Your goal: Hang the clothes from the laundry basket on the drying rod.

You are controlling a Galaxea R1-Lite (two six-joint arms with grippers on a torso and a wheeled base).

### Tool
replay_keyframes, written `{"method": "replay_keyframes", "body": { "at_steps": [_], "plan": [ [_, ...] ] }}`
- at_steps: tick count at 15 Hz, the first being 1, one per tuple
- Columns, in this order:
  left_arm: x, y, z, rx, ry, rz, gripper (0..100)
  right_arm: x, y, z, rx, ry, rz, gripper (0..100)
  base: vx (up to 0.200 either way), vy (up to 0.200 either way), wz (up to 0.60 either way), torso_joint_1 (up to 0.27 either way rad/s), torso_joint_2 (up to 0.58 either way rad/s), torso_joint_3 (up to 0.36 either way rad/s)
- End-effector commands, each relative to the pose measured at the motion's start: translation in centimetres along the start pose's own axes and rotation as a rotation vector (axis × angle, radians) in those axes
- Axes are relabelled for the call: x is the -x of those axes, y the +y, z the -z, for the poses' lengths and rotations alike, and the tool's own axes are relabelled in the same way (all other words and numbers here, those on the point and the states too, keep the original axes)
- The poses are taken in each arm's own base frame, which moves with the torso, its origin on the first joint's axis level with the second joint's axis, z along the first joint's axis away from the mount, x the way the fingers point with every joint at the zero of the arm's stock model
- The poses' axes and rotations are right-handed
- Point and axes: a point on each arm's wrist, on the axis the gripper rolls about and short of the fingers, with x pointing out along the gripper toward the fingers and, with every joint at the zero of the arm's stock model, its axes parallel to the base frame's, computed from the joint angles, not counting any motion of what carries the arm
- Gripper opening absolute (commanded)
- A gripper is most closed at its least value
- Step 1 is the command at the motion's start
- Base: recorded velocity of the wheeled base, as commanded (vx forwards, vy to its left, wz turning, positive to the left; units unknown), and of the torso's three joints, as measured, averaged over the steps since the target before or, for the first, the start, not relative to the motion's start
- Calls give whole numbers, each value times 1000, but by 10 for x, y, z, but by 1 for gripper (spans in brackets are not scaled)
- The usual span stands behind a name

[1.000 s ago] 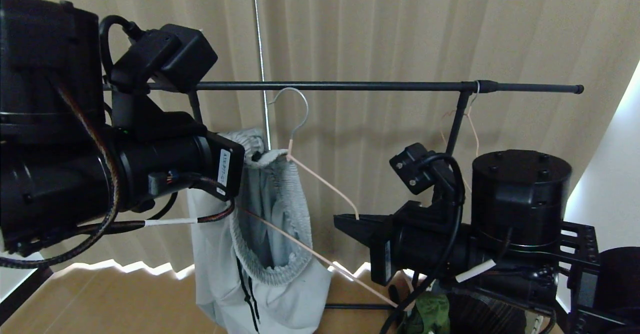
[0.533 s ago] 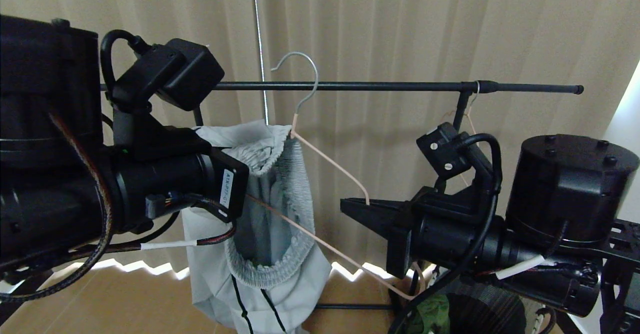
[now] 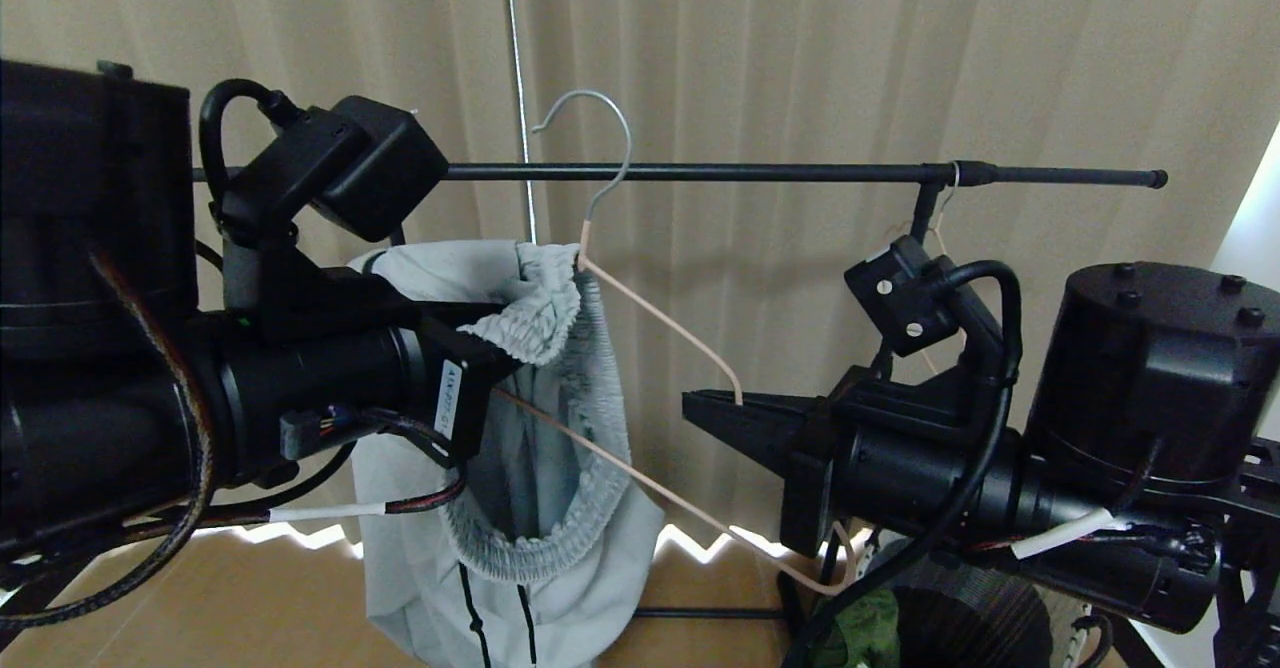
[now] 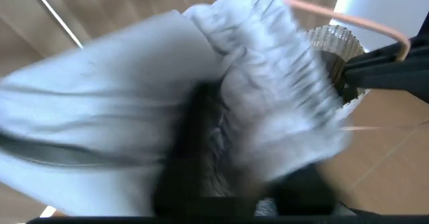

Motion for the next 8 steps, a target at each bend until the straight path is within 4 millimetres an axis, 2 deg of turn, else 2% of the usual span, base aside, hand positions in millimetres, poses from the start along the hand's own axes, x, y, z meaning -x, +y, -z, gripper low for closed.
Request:
{"method": "replay_keyframes", "body": {
  "at_steps": [1,4,8],
  "plan": [
    [5,1,2,-4,-2,-2,100,2,1,-2,2,-10,-2,0,0,0,0,0,0,0],
    [13,2,7,-6,-5,-2,100,4,1,-8,4,-31,-1,0,0,0,0,0,0,0],
    [31,4,16,-19,-13,-2,100,6,-13,-12,-3,-47,45,0,0,0,0,0,0,0]
  ]
}}
